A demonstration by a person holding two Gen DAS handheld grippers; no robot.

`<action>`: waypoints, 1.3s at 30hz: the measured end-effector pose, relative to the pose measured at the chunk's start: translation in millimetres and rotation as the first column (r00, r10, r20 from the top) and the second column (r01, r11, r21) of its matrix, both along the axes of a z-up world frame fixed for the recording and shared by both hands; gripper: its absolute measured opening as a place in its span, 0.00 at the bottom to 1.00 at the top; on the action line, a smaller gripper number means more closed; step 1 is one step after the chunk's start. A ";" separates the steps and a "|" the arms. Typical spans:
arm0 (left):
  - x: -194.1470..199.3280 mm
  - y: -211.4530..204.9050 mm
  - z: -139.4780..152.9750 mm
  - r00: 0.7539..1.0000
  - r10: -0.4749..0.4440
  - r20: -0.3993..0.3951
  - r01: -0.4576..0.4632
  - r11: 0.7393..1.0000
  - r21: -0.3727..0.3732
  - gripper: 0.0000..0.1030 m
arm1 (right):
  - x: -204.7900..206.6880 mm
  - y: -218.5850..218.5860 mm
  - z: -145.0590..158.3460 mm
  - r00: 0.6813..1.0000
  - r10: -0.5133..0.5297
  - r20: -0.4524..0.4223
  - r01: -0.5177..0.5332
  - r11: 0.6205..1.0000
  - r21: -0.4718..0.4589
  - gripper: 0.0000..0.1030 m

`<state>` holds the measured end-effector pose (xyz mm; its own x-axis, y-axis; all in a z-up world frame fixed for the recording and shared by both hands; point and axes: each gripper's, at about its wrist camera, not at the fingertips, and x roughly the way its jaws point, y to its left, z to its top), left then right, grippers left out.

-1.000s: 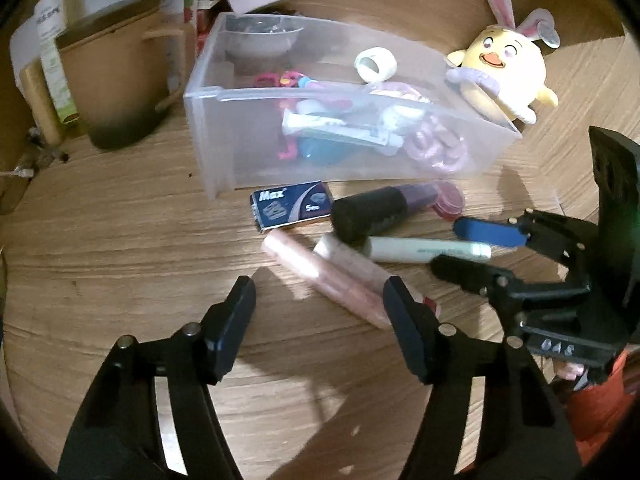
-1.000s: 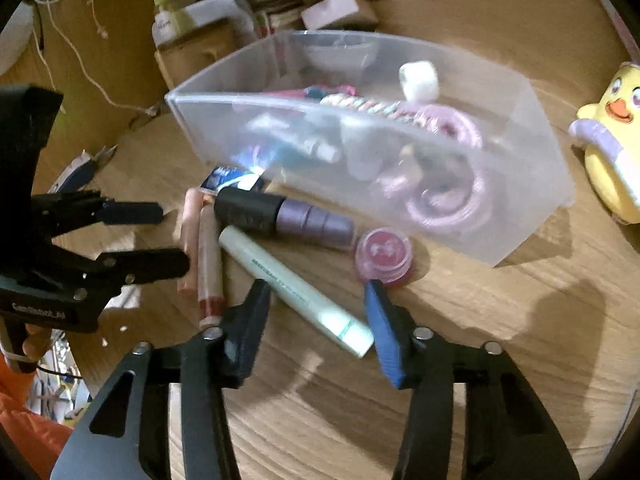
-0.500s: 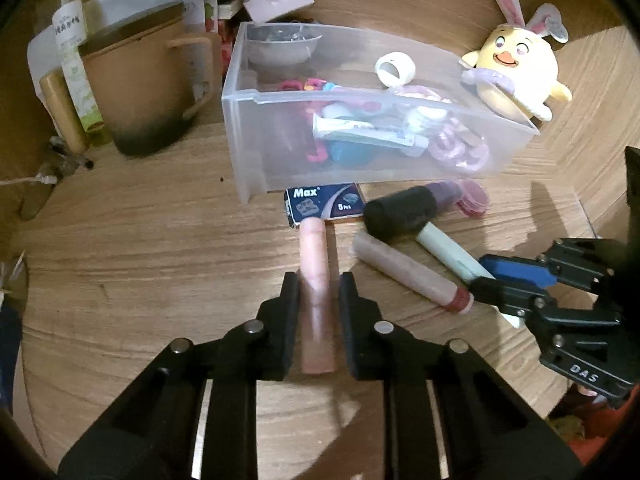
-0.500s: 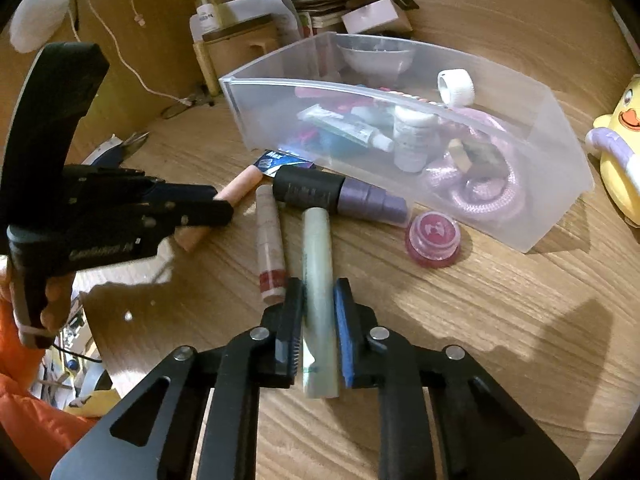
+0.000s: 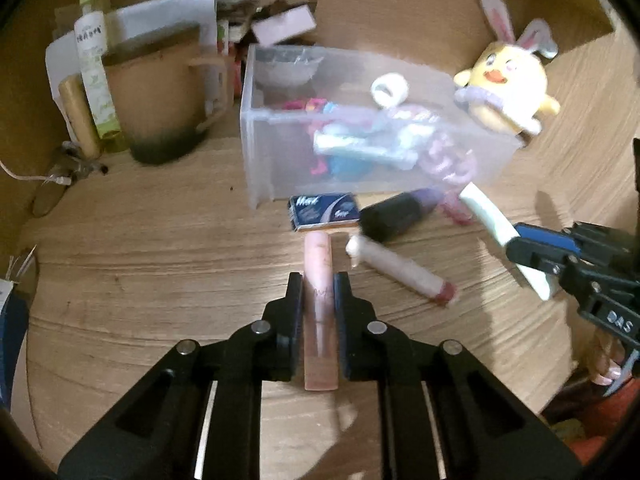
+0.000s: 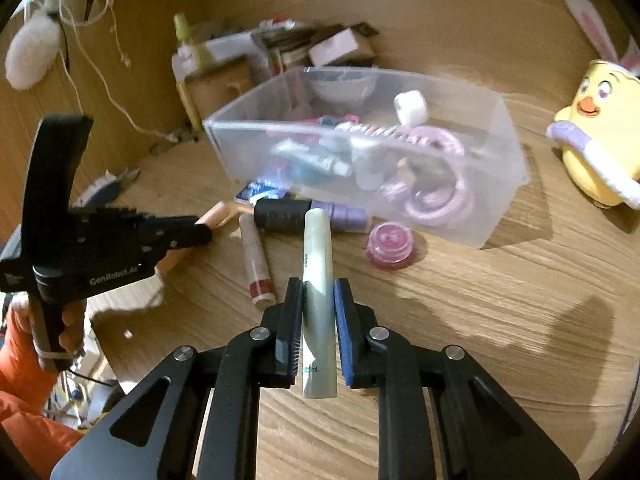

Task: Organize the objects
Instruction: 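Grasp the pink lip gloss tube with the left gripper while the right grasps the pale green tube, then lower lip gloss tube and green tube into the clear box and release both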

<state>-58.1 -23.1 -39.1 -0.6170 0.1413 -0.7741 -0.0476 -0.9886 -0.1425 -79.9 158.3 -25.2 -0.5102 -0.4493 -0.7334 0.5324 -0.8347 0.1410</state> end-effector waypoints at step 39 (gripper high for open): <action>-144.0 -5.6 40.4 0.999 -0.018 -0.051 0.018 1.000 -0.003 0.14 | -141.9 24.2 22.8 0.959 -0.280 -0.038 0.281 0.959 0.023 0.14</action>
<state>-202.1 -28.7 1.3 -0.6528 0.1507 -0.7424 -0.0723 -0.9879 -0.1370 -221.8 182.5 -2.4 -0.6374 -0.2645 -0.7237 0.2805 -0.9544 0.1018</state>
